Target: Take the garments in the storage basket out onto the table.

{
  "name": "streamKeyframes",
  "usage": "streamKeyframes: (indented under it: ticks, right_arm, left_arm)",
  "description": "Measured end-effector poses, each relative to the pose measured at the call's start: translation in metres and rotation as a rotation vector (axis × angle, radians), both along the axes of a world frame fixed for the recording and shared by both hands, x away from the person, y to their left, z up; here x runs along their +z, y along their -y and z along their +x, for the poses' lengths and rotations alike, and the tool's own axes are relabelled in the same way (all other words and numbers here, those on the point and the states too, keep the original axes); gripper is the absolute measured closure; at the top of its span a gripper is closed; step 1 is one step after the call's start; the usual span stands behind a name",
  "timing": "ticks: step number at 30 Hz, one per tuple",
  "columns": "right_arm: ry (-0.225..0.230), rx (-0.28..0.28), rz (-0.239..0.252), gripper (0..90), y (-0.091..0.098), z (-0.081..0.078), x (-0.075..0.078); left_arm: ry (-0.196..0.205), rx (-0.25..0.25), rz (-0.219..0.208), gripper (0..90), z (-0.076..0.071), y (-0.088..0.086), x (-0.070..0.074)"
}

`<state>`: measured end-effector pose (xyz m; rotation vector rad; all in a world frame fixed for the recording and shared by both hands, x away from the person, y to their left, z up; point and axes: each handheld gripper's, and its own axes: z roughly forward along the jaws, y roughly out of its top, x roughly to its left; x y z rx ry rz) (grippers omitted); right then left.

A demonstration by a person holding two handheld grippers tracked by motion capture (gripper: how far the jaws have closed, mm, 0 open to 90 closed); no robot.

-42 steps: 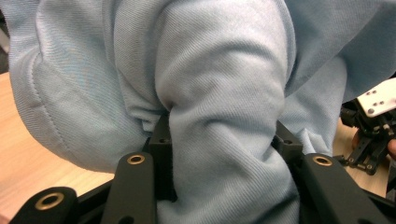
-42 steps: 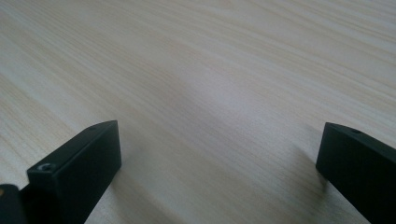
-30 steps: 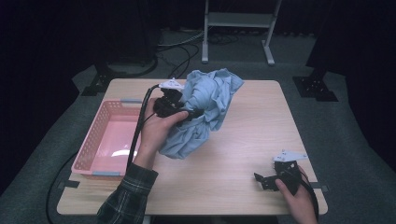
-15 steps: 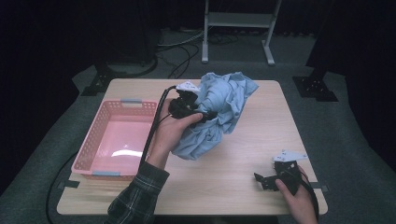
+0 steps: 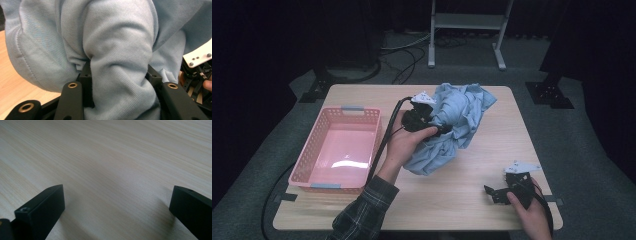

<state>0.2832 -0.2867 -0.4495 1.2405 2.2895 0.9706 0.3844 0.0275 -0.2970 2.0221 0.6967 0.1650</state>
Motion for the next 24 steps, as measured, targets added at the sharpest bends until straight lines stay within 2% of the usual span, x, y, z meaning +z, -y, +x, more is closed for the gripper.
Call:
streamKeyframes:
  ticks: [9, 24]
  right_arm:
    - [0.0, 0.0, 0.0, 0.0, 0.0, 0.0, 0.0]
    - [0.0, 0.0, 0.001, 0.0, 0.0, 0.0, 0.0]
  left_arm:
    - [-0.002, 0.003, -0.021, 55.1, 0.003, 0.003, -0.01]
    - [-0.014, -0.001, 0.002, 54.9, 0.005, 0.014, -0.027]
